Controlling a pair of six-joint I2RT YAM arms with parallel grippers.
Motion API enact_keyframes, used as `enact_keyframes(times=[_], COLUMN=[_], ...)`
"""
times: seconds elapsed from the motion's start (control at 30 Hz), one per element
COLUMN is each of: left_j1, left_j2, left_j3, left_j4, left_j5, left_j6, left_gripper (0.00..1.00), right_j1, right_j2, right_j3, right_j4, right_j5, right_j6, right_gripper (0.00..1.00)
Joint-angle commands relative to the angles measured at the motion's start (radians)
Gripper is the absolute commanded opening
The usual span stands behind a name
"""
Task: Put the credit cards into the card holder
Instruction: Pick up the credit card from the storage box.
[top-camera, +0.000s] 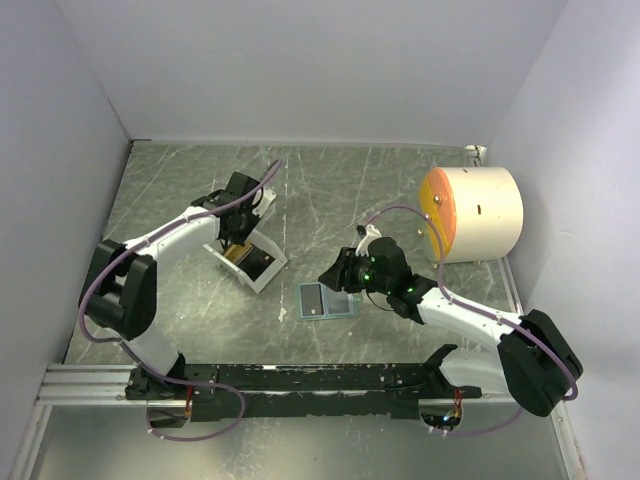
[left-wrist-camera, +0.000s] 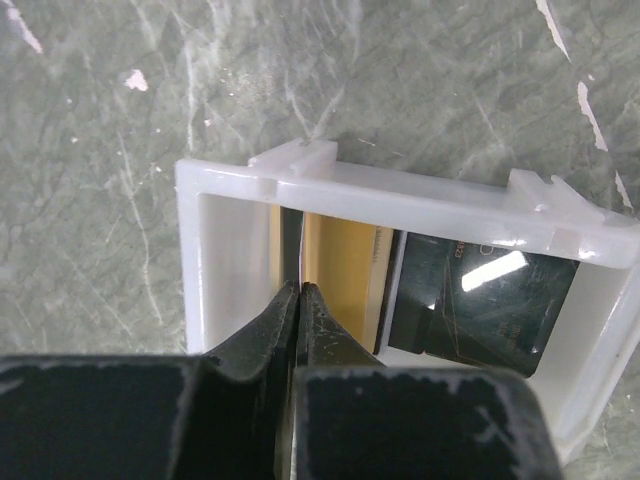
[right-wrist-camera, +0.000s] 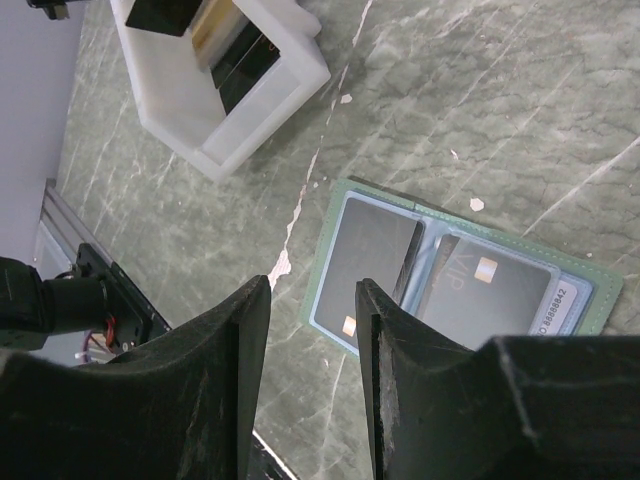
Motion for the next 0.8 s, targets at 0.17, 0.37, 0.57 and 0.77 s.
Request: enact_keyframes(times=[0.17,0.37,0.57,0.77], left_j1=[0.003,0.003,0.004,0.005], left_j2=[-0.107,-0.197,-0.352,-0.534], left_j3=[0.075,0.106,0.041,-0.082], left_j4=[-0.038,-0.052,0.026,0.173], left_j5=[-0.057,0.014,0.093,0.365], left_j6=[-0.060,-0.143,-0.297,-0.449], left_gripper=[0.07,0.07,0.07,0.07], right_j1=[0.003,0.003,0.002,-0.001], right_j2=[-0.017,-0.051,-0.061,-0.053], right_j3=[0.031,0.070,0.105,0.141], right_j4=[-0.079,-0.187,-0.312,-0.412], right_j5=[0.050,0.083,0.139,0.193], right_j6=[-0.014,-0.020,-0.041,-0.040], right_gripper=[0.48,0.60,0.71,0.76])
